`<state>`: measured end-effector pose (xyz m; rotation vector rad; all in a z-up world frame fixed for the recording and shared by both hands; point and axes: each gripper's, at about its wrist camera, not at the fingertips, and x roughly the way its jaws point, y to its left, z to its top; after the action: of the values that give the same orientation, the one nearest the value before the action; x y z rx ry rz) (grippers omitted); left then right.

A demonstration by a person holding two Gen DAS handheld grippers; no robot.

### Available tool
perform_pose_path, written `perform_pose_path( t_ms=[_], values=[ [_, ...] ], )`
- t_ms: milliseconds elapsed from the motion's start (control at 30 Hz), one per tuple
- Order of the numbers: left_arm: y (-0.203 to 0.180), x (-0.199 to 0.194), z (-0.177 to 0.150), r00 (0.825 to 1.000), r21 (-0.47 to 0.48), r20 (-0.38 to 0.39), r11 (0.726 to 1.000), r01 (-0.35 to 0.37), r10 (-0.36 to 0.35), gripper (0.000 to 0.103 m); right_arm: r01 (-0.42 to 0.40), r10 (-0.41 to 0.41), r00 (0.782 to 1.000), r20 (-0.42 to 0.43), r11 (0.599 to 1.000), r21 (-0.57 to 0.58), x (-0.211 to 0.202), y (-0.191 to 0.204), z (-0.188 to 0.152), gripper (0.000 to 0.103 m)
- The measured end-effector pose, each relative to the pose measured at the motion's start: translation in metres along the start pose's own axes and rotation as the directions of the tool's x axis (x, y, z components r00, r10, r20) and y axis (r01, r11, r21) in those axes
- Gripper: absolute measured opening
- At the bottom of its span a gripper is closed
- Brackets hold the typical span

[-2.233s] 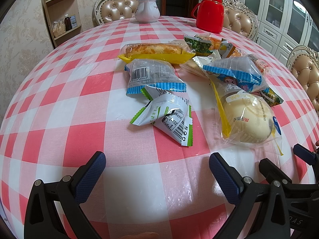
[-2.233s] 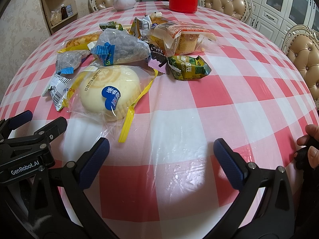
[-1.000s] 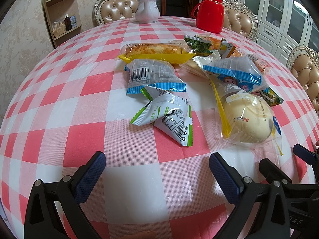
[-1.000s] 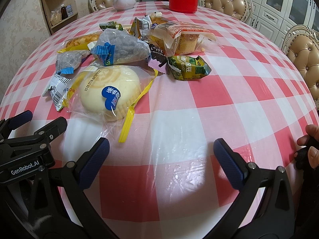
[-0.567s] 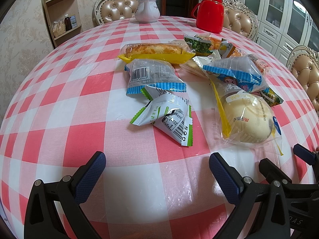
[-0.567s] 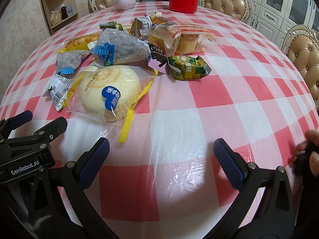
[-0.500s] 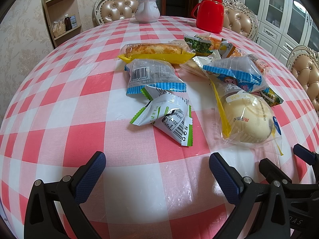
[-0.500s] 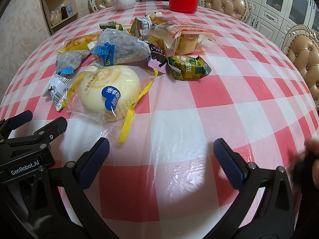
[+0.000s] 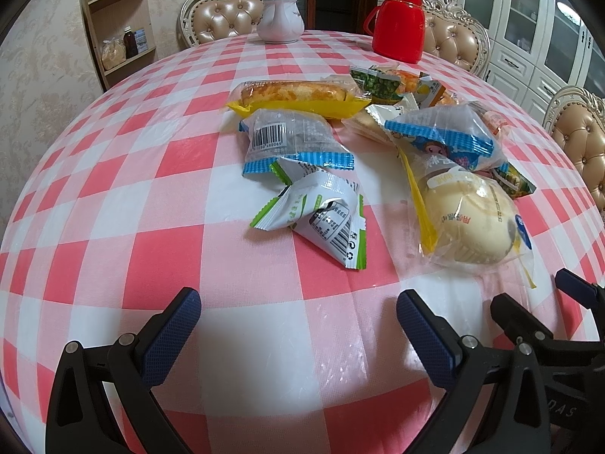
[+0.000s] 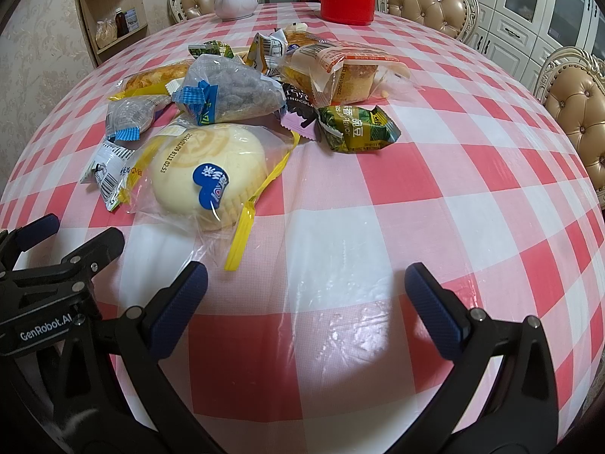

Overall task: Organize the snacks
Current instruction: 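Grasp the round cream bun in clear bag with the right gripper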

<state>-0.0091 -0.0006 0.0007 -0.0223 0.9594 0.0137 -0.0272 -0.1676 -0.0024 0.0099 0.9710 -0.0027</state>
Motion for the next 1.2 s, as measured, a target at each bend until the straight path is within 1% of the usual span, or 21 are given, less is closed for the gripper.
perform_pose_path(
  t_ms=[500,600,700,733,800,833,900,933,967,1033,1067,1133,1200],
  values=[
    [0.002,-0.002,-0.002,1.0,-0.004,-0.001,1.0,-0.006,0.006,0.103,0.0,0.0,1.0,0.0,1.0,-0.001,0.001,0.001,0.0,0.103],
    [0.003,-0.003,-0.004,1.0,0.002,-0.001,1.0,-0.003,0.003,0.103,-0.006,0.005,1.0,-0.016,1.0,-0.012,0.002,0.001,0.001,0.103],
    [0.004,-0.004,-0.004,1.0,0.016,-0.007,1.0,0.011,-0.011,0.103,-0.036,0.034,0.999,-0.043,0.998,-0.047,0.005,0.002,0.005,0.103],
    [0.005,-0.004,-0.004,1.0,0.031,-0.012,0.999,0.026,-0.026,0.103,-0.049,0.046,0.998,-0.043,0.997,-0.067,0.004,0.001,0.005,0.103],
    [0.009,-0.006,-0.006,0.999,0.042,-0.012,0.998,0.048,-0.047,0.103,-0.103,0.098,0.994,-0.038,0.985,-0.139,0.004,0.001,0.004,0.103],
    [0.012,-0.008,-0.007,0.998,0.028,-0.004,0.998,0.062,-0.062,0.103,-0.121,0.117,0.992,-0.04,0.98,-0.156,0.004,-0.001,0.004,0.103],
    [0.028,-0.013,-0.009,0.992,-0.052,0.029,0.991,0.123,-0.122,0.103,-0.166,0.162,0.986,-0.037,0.971,-0.171,0.003,-0.005,0.004,0.103],
    [0.042,-0.017,-0.01,0.982,-0.117,0.06,0.976,0.184,-0.178,0.103,-0.187,0.183,0.982,-0.036,0.967,-0.173,0.001,-0.006,0.003,0.103],
    [0.051,-0.018,-0.01,0.976,-0.158,0.077,0.964,0.212,-0.202,0.103,-0.214,0.21,0.977,-0.037,0.96,-0.181,0.001,-0.006,0.004,0.103],
    [0.07,-0.02,-0.012,0.968,-0.245,0.119,0.938,0.245,-0.222,0.103,-0.241,0.238,0.97,-0.038,0.949,-0.204,0.004,-0.001,0.008,0.103],
    [0.074,-0.021,-0.013,0.966,-0.266,0.129,0.931,0.252,-0.224,0.103,-0.24,0.238,0.971,-0.038,0.944,-0.228,0.007,0.004,0.012,0.103],
    [0.083,-0.022,-0.014,0.965,-0.314,0.151,0.915,0.252,-0.214,0.103,-0.217,0.217,0.976,-0.03,0.941,-0.259,0.012,0.015,0.019,0.103],
    [0.089,-0.022,-0.014,0.965,-0.353,0.169,0.902,0.249,-0.201,0.103,-0.204,0.204,0.979,-0.026,0.945,-0.255,0.016,0.025,0.027,0.103]
  ],
)
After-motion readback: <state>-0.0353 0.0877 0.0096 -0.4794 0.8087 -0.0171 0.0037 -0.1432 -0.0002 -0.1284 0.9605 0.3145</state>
